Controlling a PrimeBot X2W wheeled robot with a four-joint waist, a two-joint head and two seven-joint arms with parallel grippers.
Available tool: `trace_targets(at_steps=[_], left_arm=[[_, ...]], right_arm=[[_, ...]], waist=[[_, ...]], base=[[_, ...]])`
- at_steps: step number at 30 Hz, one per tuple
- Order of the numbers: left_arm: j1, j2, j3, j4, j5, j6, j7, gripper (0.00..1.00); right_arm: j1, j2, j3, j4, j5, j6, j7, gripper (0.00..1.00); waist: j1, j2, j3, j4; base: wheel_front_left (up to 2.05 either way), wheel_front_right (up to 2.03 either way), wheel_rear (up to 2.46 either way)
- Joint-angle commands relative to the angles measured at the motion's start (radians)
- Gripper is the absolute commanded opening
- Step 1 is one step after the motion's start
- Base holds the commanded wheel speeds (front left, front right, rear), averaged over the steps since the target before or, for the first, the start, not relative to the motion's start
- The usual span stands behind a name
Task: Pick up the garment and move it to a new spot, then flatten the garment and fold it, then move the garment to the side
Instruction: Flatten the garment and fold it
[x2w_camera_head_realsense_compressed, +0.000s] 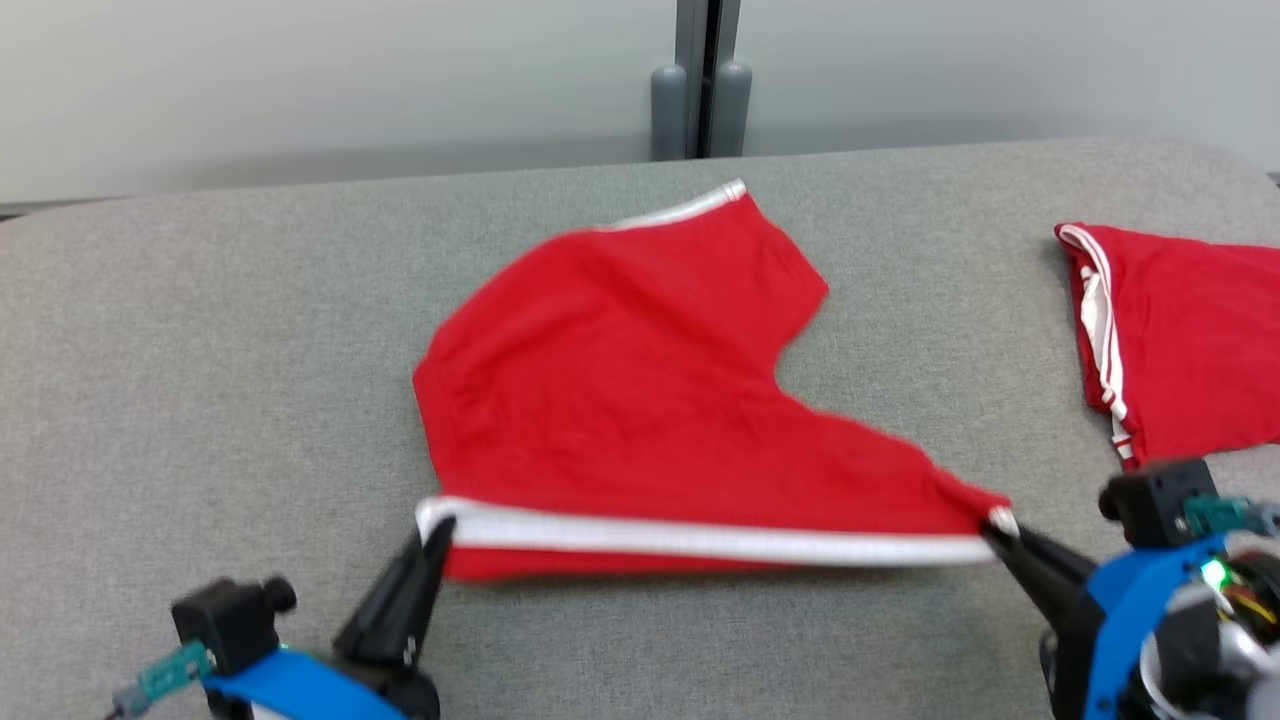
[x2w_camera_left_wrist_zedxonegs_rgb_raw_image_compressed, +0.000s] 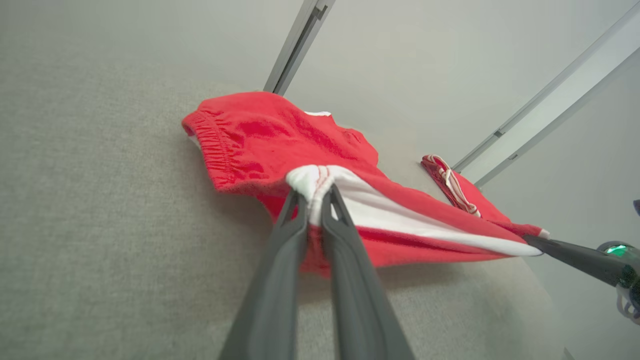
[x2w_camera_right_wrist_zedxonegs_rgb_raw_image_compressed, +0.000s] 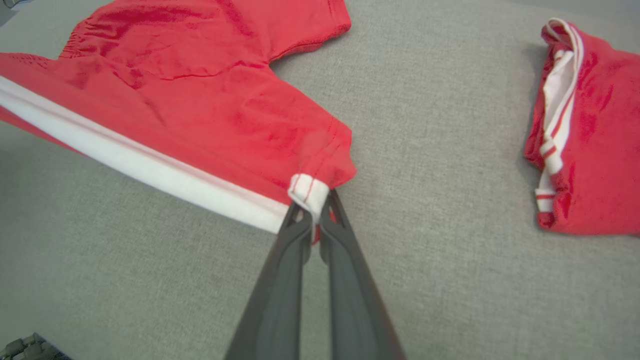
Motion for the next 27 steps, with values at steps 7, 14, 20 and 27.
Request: trace_targets(at_steps=[7,14,20,27], left_arm=[[0.227,0.132,0.024,-0.243,-0.088,0.127,0.089,0.00],[0.236,0.114,0.043,-0.372,-0.146,0.152,0.103,0.00],[0.082,0.029,0.032,-0.268,-0.142,0.112,0.115,0.00],[-0.082,-0.053,0.038,-0.089,-0.138,0.071,0.105,0.00]], right_arm=[[0.274,0.070,-0.180,-0.344,-0.025,-0.012,0.319,0.00],[0.237,0.116,-0.241,-0.450,-0.083,-0.011,0.296,0.00],[0.058,0.074,-0.177,-0.303,-0.073,-0.008,0.212,0.00],[-0.193,0.001,-0.098,-0.089,-0.044,-0.007,0.128,0.00]], waist=[[0.0004,0.0000,-0.015,0.012],[0.0004,0.0000,-0.002,0.040],[0.0004,0.0000,0.016,0.071],[0.0004,0.0000,0.069,0.104]], base=[[0.00,0.00,0.00],[0.00,0.00,0.00],[0.00,0.00,0.00],[0.00,0.00,0.00]])
